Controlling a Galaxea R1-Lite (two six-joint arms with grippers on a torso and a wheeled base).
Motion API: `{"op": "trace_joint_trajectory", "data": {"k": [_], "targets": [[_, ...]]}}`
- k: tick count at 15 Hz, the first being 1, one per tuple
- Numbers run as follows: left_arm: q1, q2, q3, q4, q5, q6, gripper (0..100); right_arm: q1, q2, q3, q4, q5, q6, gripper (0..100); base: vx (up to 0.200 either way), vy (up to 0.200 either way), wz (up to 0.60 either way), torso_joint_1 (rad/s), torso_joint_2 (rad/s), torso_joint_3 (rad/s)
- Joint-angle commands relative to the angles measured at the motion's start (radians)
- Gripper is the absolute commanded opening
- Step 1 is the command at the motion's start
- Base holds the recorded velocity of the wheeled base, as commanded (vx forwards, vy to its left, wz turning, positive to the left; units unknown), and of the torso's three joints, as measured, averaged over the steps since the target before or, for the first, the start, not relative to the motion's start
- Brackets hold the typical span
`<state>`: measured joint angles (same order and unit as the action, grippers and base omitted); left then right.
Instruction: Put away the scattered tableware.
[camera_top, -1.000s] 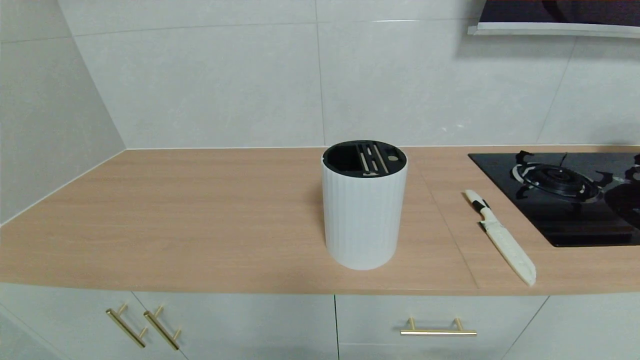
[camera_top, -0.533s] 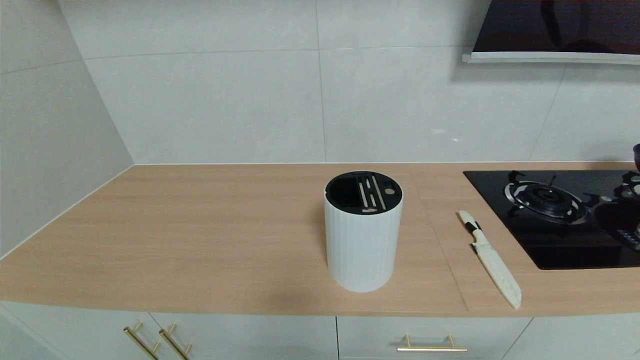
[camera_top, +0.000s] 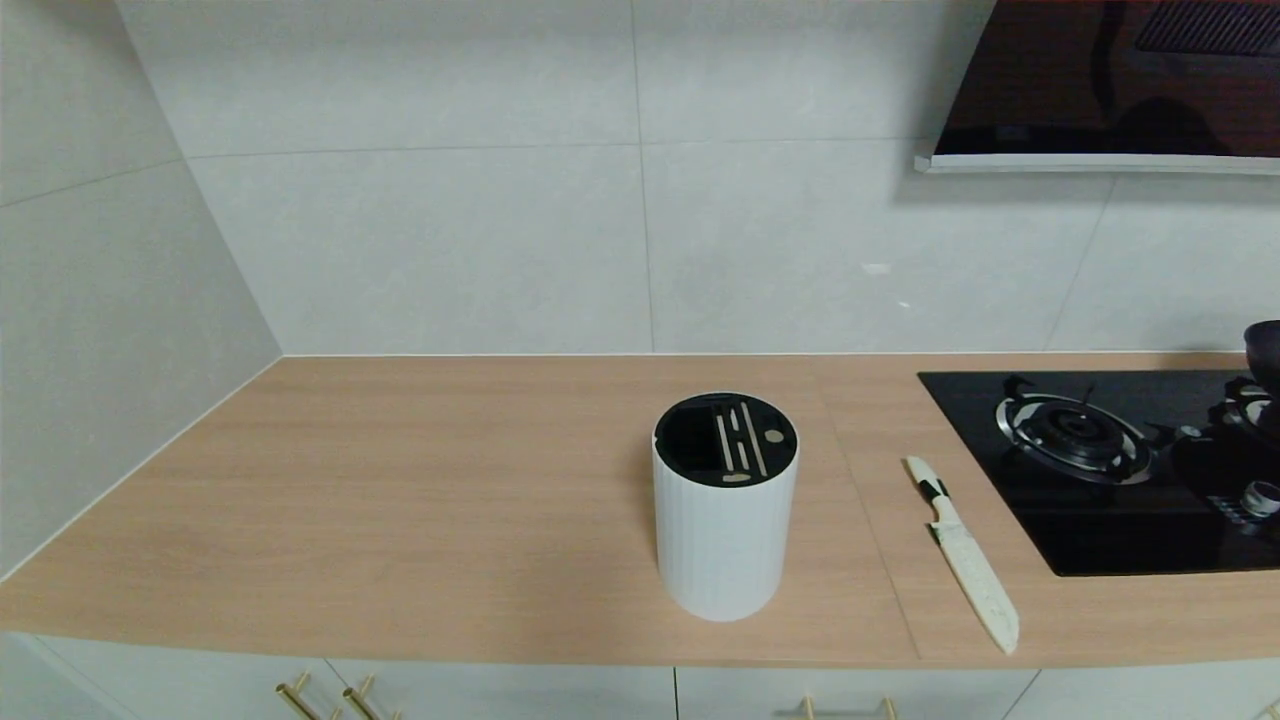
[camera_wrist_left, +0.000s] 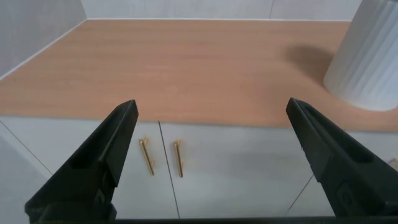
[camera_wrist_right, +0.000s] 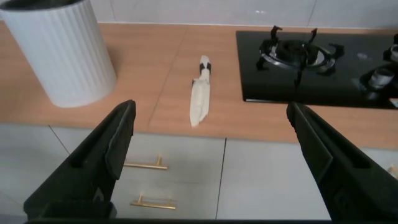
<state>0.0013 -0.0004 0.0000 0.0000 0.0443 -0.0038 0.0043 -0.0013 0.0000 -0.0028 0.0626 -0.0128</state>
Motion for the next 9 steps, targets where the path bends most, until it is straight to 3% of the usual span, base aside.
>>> {"op": "trace_joint_trajectory", "data": {"k": [1,3,6,8,9], "targets": [[0.000,0.000,0.000,0.000,0.000,-0.001,100,0.000,0.001,0.000,0.000,0.000,-0.001,100,0.000,0.000,0.00,0.193,-0.39,-0.207],[0.000,0.000,0.000,0.000,0.000,-0.001,100,0.000,0.001,0.000,0.000,0.000,-0.001,100,0.000,0.000,0.00,0.146,-0.32,-0.159],[0.000,0.000,0.000,0.000,0.000,-0.001,100,0.000,0.001,0.000,0.000,0.000,-0.001,100,0.000,0.000,0.00,0.012,-0.02,-0.011],[0.000,0.000,0.000,0.000,0.000,-0.001,100,0.000,0.001,0.000,0.000,0.002,-0.001,100,0.000,0.000,-0.60,0.005,0.00,0.000],[0.000,0.000,0.000,0.000,0.000,-0.001,100,0.000,0.001,0.000,0.000,0.002,-0.001,100,0.000,0.000,0.00,0.000,0.00,0.000]]}}
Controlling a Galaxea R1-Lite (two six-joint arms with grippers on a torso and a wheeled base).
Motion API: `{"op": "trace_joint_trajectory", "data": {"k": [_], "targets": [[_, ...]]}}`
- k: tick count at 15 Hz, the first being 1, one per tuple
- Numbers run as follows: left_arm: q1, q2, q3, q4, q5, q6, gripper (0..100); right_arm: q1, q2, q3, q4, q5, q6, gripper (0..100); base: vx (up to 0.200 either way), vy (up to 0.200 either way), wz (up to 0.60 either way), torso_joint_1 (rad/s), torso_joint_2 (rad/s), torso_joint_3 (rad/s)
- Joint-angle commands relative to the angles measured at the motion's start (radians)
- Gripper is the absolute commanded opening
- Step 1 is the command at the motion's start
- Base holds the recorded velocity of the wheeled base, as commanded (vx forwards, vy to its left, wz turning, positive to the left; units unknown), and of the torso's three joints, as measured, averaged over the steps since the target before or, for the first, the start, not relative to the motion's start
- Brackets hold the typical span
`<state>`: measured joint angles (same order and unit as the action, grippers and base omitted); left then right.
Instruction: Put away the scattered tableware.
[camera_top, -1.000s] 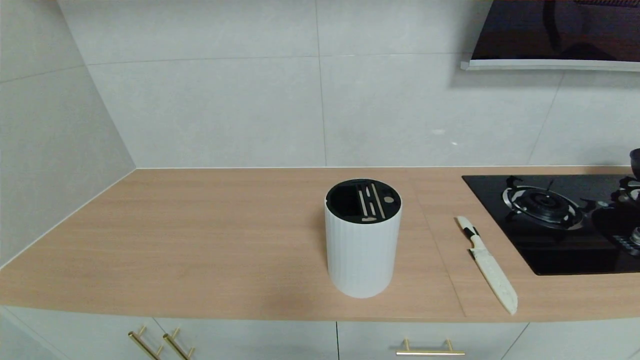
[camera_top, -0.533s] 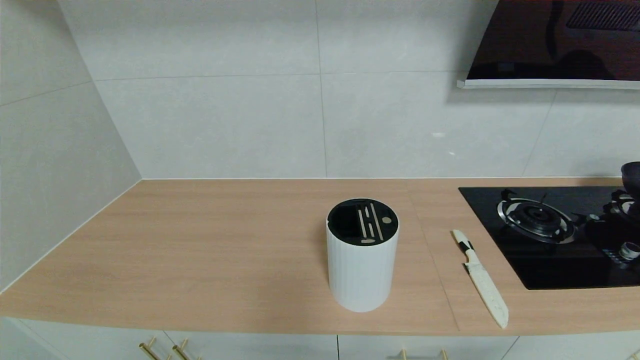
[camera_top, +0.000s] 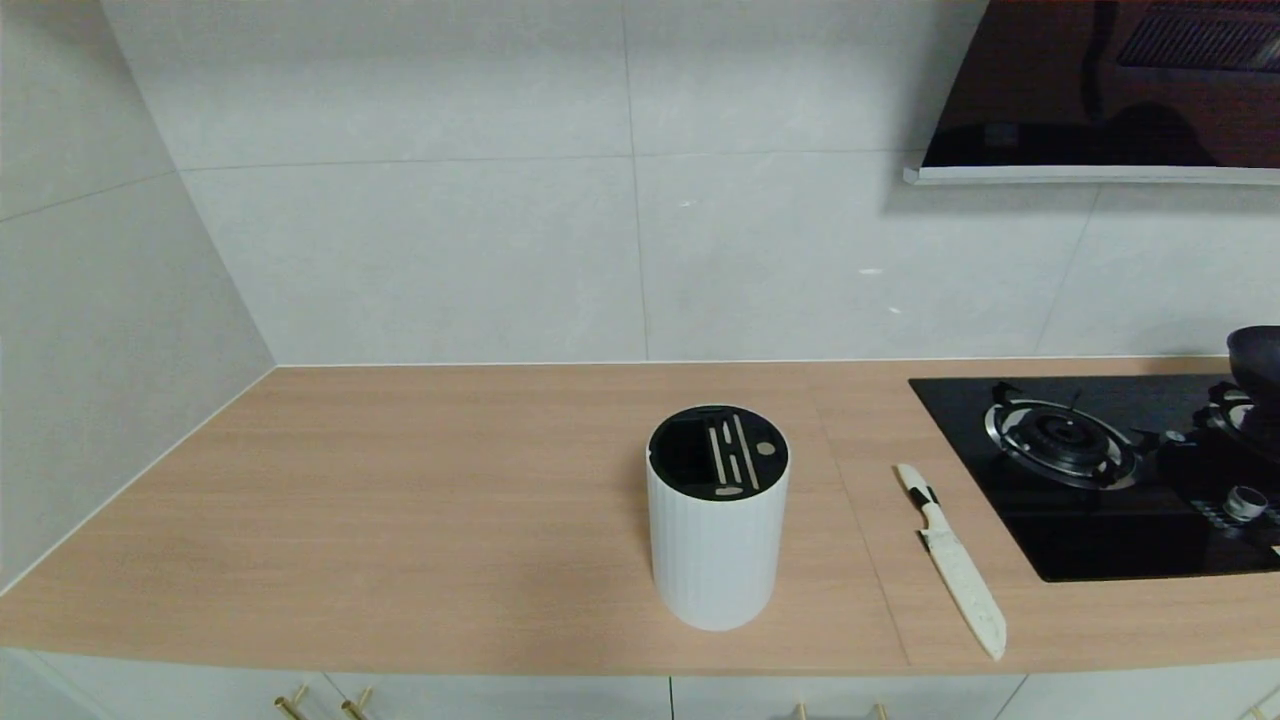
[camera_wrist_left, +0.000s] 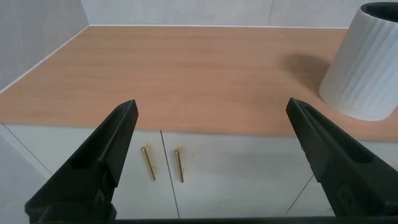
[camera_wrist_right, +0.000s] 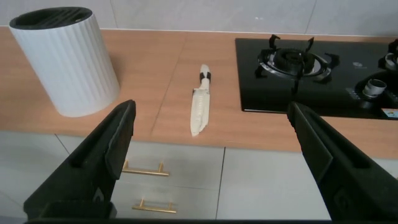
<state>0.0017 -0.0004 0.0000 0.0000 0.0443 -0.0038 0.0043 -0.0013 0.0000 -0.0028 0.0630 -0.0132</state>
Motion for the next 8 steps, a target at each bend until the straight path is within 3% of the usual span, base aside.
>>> {"op": "trace_joint_trajectory", "data": {"k": [1,8], "targets": [[0.000,0.000,0.000,0.000,0.000,-0.001,100,0.000,0.001,0.000,0.000,0.000,-0.001,100,0.000,0.000,0.00,0.000,0.00,0.000],[0.000,0.000,0.000,0.000,0.000,-0.001,100,0.000,0.001,0.000,0.000,0.009,-0.028,100,0.000,0.000,0.00,0.000,0.00,0.000]]}}
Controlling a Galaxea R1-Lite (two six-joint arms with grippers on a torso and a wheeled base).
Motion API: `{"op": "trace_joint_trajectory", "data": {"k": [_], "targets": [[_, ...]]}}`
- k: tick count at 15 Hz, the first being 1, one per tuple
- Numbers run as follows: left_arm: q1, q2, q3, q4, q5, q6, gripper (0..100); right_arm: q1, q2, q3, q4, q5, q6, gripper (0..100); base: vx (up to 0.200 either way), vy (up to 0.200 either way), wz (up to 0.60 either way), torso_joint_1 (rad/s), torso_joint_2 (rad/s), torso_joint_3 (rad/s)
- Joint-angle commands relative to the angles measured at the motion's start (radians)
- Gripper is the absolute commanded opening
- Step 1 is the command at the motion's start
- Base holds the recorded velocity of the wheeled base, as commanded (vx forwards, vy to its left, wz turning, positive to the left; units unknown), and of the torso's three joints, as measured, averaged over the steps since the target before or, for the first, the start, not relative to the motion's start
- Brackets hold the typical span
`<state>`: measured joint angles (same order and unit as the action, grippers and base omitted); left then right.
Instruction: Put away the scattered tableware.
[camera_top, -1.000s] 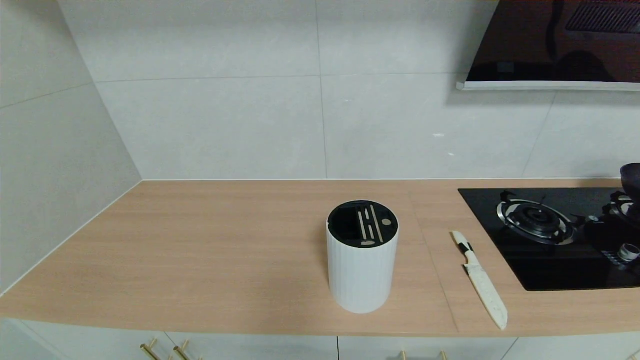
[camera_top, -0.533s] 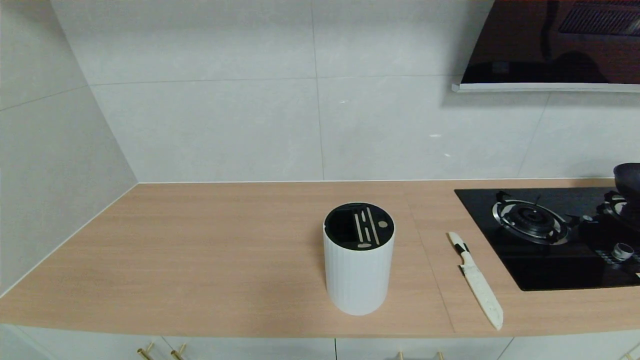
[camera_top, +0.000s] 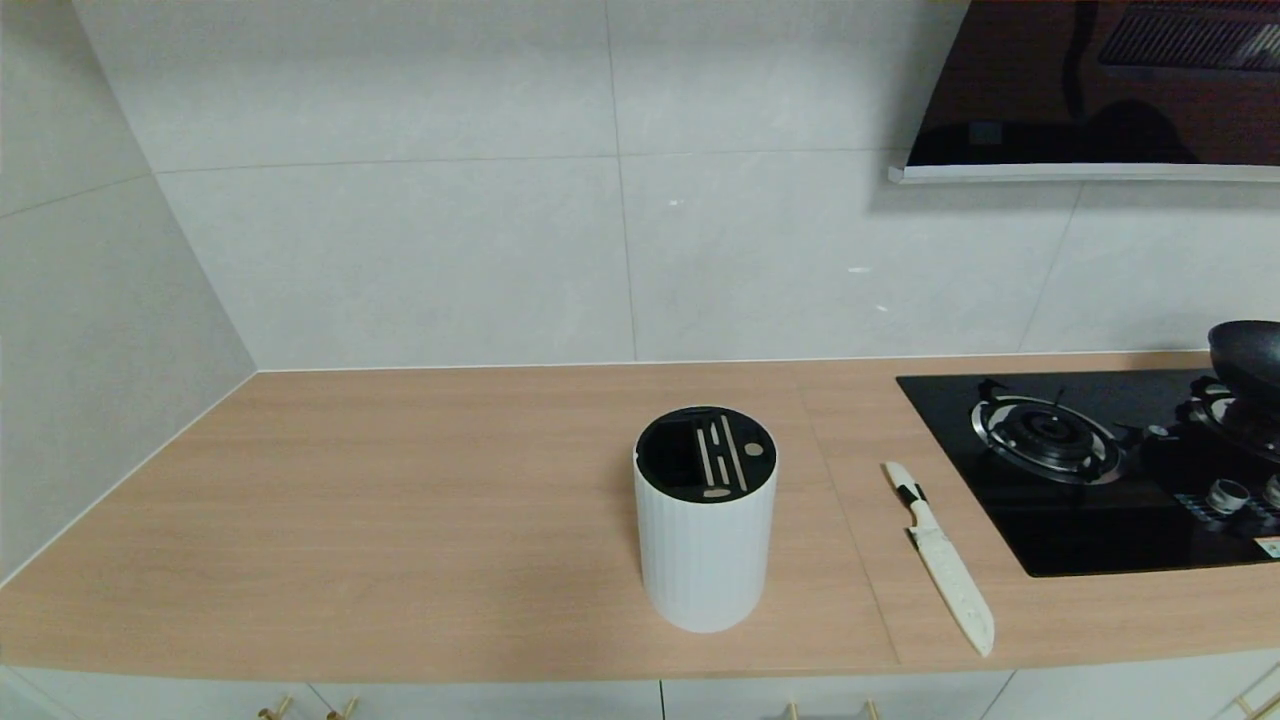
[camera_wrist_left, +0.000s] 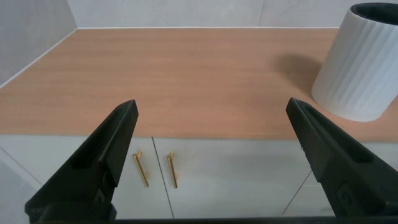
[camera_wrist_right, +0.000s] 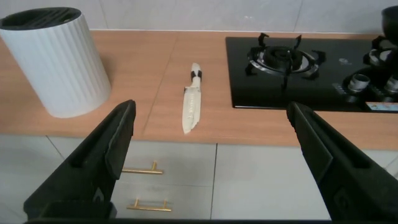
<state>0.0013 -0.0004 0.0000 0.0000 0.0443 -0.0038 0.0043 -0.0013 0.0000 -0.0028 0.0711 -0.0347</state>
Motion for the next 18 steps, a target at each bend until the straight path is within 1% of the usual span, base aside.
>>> {"op": "trace_joint_trajectory", "data": {"k": [1,3,4,5,7,8,9,11,13,15,16,18], "targets": [[0.000,0.000,0.000,0.000,0.000,-0.001,100,0.000,0.001,0.000,-0.002,0.006,-0.014,100,0.000,0.000,0.00,0.000,0.00,0.000],[0.000,0.000,0.000,0.000,0.000,-0.001,100,0.000,0.001,0.000,-0.003,0.007,-0.019,100,0.000,0.000,0.00,0.000,0.00,0.000],[0.000,0.000,0.000,0.000,0.000,-0.001,100,0.002,0.003,-0.051,-0.028,0.019,-0.005,100,0.000,0.000,0.00,0.000,0.00,0.000],[0.000,0.000,0.000,0.000,0.000,0.001,100,0.008,0.030,-0.135,-0.017,0.047,0.048,100,0.000,0.000,0.00,0.000,0.00,0.000],[0.000,0.000,0.000,0.000,0.000,-0.001,100,0.028,0.118,-0.190,0.017,0.082,0.055,100,0.000,0.000,0.00,0.000,0.00,0.000],[0.000,0.000,0.000,0.000,0.000,-0.001,100,0.056,0.230,-0.232,0.020,0.102,0.055,100,0.000,0.000,0.00,0.000,0.00,0.000],[0.000,0.000,0.000,0.000,0.000,-0.001,100,0.092,0.396,-0.268,0.015,0.105,0.055,100,0.000,0.000,0.00,0.000,0.00,0.000],[0.000,0.000,0.000,0.000,0.000,0.001,100,0.128,0.639,-0.336,-0.006,0.108,0.053,100,0.000,0.000,0.00,0.000,0.00,0.000],[0.000,0.000,0.000,0.000,0.000,-0.001,100,0.134,0.894,-0.414,-0.080,0.107,0.050,100,0.000,0.000,0.00,0.000,0.00,0.000],[0.000,0.000,0.000,0.000,0.000,-0.001,100,0.141,1.034,-0.465,-0.128,0.104,0.052,100,0.000,0.000,0.00,0.000,0.00,0.000],[0.000,0.000,0.000,0.000,0.000,0.001,100,0.148,1.149,-0.491,-0.160,0.098,0.052,100,0.000,0.000,0.00,0.000,0.00,0.000],[0.000,0.000,0.000,0.000,0.000,0.008,100,0.169,1.284,-0.515,-0.227,0.085,0.052,100,0.000,0.000,0.00,0.000,0.00,0.000]]}}
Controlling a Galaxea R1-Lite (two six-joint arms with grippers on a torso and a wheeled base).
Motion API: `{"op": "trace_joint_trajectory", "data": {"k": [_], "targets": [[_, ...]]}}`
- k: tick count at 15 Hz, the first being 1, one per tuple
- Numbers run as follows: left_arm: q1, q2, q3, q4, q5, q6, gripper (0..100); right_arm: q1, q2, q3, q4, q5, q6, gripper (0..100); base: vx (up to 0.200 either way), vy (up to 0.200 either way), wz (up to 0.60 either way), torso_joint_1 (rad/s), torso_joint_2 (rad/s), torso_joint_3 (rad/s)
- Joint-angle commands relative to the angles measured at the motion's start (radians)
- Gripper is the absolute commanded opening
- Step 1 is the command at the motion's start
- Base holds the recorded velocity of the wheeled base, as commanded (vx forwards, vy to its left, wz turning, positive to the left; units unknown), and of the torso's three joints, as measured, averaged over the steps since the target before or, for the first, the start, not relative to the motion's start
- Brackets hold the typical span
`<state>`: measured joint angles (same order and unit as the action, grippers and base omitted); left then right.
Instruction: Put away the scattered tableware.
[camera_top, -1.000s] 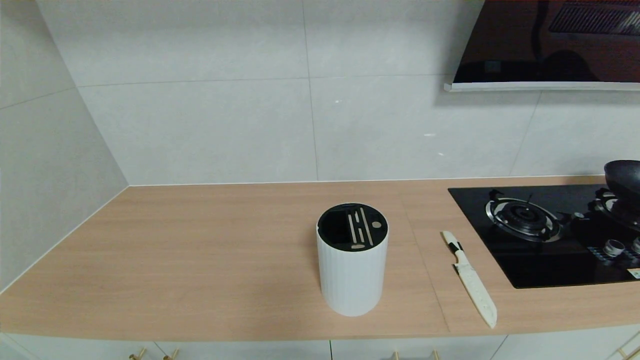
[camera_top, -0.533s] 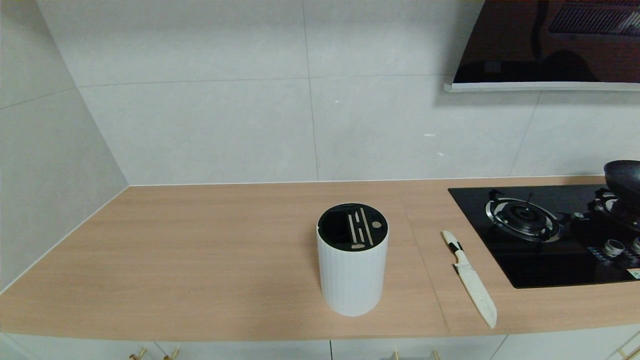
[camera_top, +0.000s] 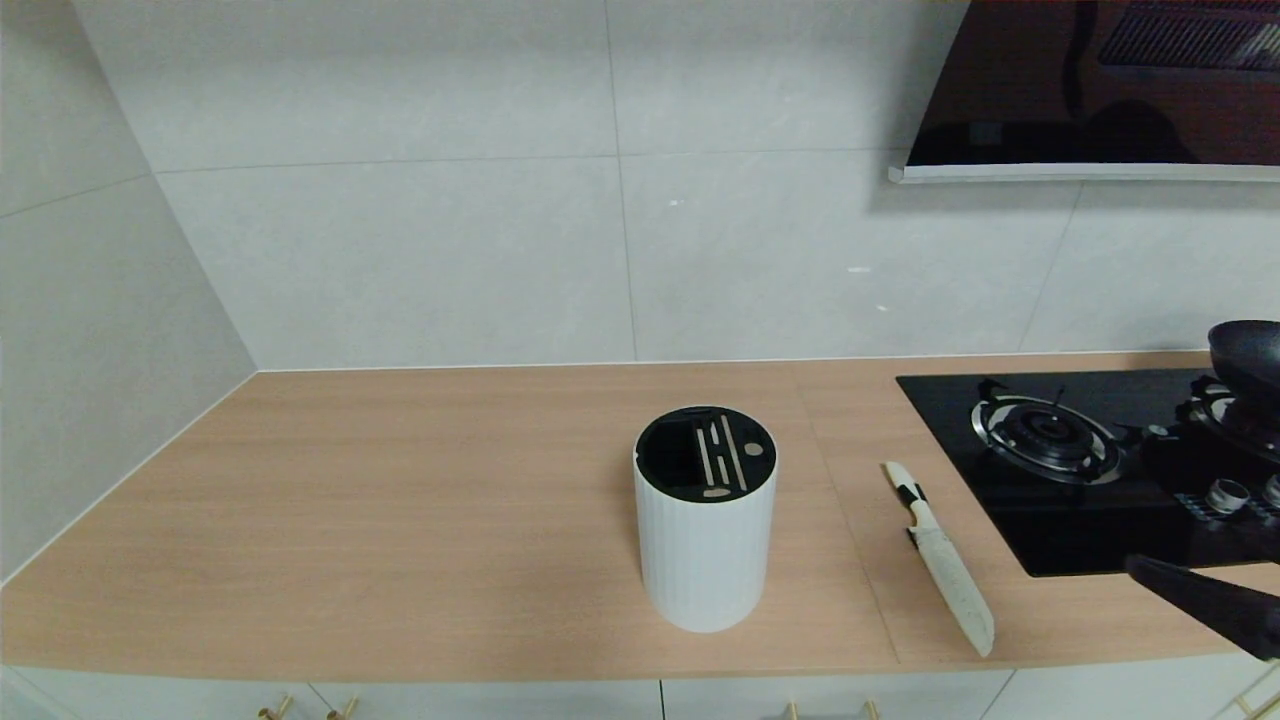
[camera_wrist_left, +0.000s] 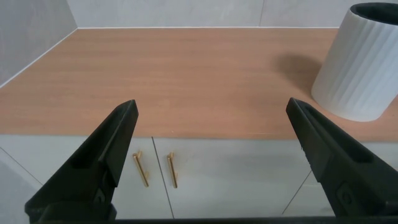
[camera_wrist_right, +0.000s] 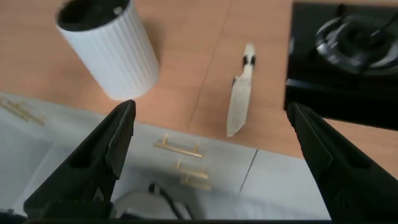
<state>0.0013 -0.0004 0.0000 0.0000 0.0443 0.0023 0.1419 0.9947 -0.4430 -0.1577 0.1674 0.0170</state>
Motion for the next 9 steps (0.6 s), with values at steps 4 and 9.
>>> {"op": "trace_joint_trajectory", "data": {"k": [4,9], "targets": [[0.000,0.000,0.000,0.000,0.000,-0.004,100,0.034,0.562,-0.105,-0.266,-0.095,-0.002,100,0.000,0.000,0.00,0.000,0.00,0.000],[0.000,0.000,0.000,0.000,0.000,0.001,100,0.036,0.826,-0.184,-0.402,-0.158,-0.008,100,0.000,0.000,0.00,0.000,0.00,0.000]]}}
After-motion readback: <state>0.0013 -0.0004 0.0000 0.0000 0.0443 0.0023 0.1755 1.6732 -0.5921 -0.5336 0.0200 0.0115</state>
